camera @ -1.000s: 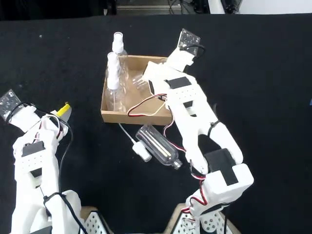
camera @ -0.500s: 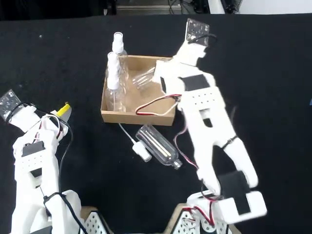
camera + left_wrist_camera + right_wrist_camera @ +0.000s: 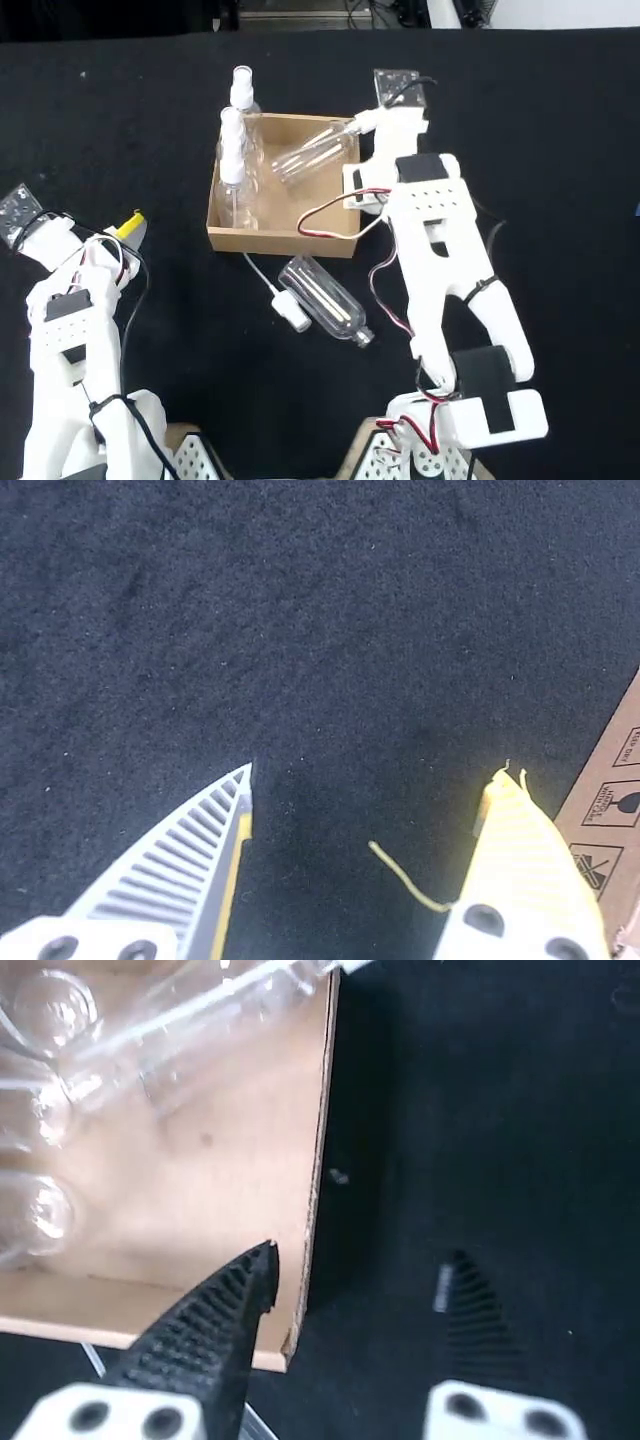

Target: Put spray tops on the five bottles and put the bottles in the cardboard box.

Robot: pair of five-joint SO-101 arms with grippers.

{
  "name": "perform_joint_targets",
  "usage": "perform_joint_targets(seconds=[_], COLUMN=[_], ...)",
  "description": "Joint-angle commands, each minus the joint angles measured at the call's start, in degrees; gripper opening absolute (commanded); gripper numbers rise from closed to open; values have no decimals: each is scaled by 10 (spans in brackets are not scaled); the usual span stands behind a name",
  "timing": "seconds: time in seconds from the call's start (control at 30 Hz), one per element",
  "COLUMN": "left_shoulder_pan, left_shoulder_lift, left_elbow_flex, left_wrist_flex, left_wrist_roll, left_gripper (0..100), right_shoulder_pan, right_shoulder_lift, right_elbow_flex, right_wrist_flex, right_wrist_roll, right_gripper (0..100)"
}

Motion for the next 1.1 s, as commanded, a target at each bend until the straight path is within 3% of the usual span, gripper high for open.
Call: perform_joint_targets(seconds=[0.0, 0.37, 0.53, 0.73, 0.83, 1.07], left_shoulder_pan=[-4, -4, -4, -4, -4, -4], left_shoulder_lift=[-6, -6, -6, -6, -6, -6], left_elbow_flex=[-5, -5, -10, -69, -55, -44], left_wrist_flex=[-11, -10, -2, 116, 94, 71], left_wrist_roll=[4, 4, 4, -10, -13, -13], left_gripper=[339, 339, 339, 339, 339, 339], right_shoulder_pan=[-6, -17, -16, -16, -16, 11], right_shoulder_lift=[-1, 2, 2, 2, 2, 3], right_elbow_flex=[5, 112, 125, 131, 136, 140], right_wrist_flex=[-21, -157, -166, -166, -171, -171], right_wrist_roll=[7, 8, 8, 8, 8, 9], right_gripper=[165, 162, 159, 141, 77, 72])
